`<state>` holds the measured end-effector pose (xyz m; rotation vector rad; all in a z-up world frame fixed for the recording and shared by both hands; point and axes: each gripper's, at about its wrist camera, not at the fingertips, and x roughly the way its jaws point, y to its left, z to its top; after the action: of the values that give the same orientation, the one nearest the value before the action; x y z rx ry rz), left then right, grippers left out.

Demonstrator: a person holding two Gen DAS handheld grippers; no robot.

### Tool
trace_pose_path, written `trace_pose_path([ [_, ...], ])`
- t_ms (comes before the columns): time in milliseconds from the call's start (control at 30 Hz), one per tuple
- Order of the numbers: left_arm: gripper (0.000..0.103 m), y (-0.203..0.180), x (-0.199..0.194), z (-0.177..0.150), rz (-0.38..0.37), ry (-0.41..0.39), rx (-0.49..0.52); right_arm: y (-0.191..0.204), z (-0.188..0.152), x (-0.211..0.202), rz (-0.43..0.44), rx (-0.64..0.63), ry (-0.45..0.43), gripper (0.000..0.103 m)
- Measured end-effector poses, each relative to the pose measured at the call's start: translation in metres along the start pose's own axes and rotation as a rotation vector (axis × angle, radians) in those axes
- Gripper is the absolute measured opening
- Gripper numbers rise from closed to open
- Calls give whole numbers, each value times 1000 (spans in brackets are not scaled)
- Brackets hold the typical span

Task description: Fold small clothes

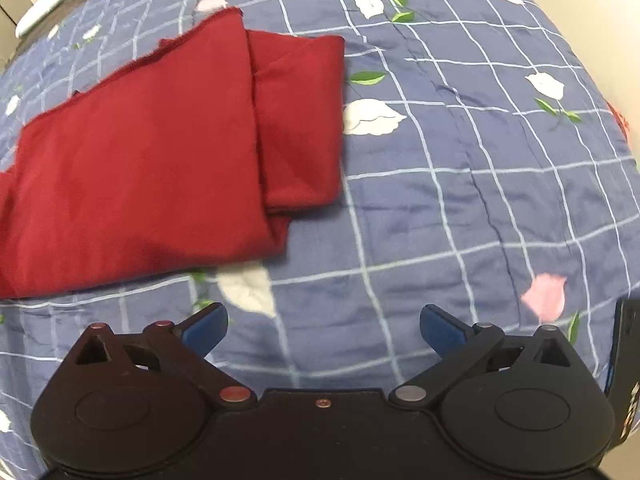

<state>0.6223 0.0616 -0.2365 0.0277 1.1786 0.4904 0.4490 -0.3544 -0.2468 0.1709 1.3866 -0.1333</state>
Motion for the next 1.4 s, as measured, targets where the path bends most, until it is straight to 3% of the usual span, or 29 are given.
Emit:
trace_pose_path([
  [200,102,24,-48,-67,-65,39,-21,23,-10,-29,28,-12,-18,102],
  [400,102,43,-98,-147,-195,160,-51,45,-28,-73,43,-17,-63,102],
  [500,102,43,-121,-174,-266,164,7,56,-39,-98,45,-33,-91,102],
  [667,102,38,-154,-194,-308,91,154,72,-62,-131,25,-53,-127,102],
  [867,102,47,-194,-198,-313,11,186,84,-76,-171,43,-53,-189,102],
  [1067,102,66,-233,-204,-289,-59,178,89,-91,-213,132,-73,-293,102],
  [1400,102,101,-307,-260,-204,-146,119,63,-157,-265,184,-151,-434,102],
])
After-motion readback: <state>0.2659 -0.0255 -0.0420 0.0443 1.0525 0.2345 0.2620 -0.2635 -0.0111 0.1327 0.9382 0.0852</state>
